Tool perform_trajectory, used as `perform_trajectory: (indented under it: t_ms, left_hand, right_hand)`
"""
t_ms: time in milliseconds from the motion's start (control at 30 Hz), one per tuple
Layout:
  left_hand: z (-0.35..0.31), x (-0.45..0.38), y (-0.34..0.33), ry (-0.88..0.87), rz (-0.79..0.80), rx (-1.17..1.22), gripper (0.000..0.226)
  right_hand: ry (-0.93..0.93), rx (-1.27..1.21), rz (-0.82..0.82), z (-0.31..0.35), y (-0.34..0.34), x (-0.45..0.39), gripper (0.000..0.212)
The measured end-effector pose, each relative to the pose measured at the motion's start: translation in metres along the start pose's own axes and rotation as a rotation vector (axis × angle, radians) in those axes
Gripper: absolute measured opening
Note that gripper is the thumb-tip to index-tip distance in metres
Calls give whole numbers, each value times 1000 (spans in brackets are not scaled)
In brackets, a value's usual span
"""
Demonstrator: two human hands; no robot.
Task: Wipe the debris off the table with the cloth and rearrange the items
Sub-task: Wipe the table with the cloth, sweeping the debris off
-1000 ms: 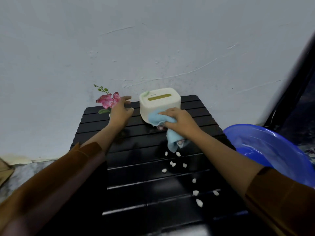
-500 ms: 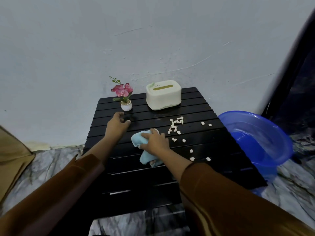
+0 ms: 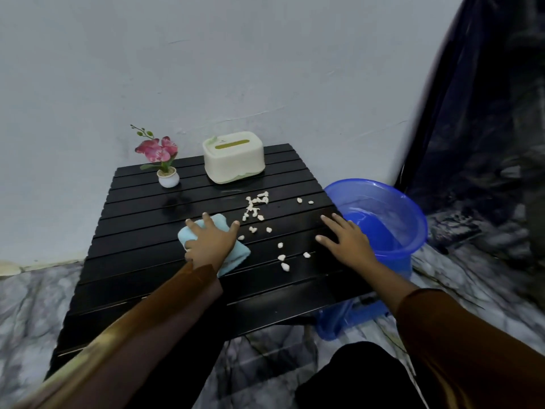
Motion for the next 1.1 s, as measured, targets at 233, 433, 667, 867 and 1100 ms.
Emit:
perform_trajectory:
  t_ms: [233,433,667,867,1100]
  left_hand:
    - [4,-4,-10,11,-89,-92,78]
    - [6,-4,-8,-14,-219,-118,57]
    - [6,0,-12,79,-294,-136,57]
    - [-17,-14,-17,8,-306,-179,48]
    - [-76,-23,-36,-135,-289,-230,45]
  right_hand:
    - [-34,80,13,-47,-2,5,60]
    - [17,81,28,-52,-12,3,58]
    - [27,66,39,-54,-12,0,56]
    - [87,208,77,-55,-14,-7,59]
    - [112,211,92,-54,-15,-13,59]
Point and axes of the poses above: each hand's wrist, its own x-axis away from the middle knuckle, its own y-axis out of the back of the hand, z = x × y, the point moved 8 cm from there along -x, towards the middle knuckle, and after that the axes turned 9 degrees about -x, right-handed, at the moved point
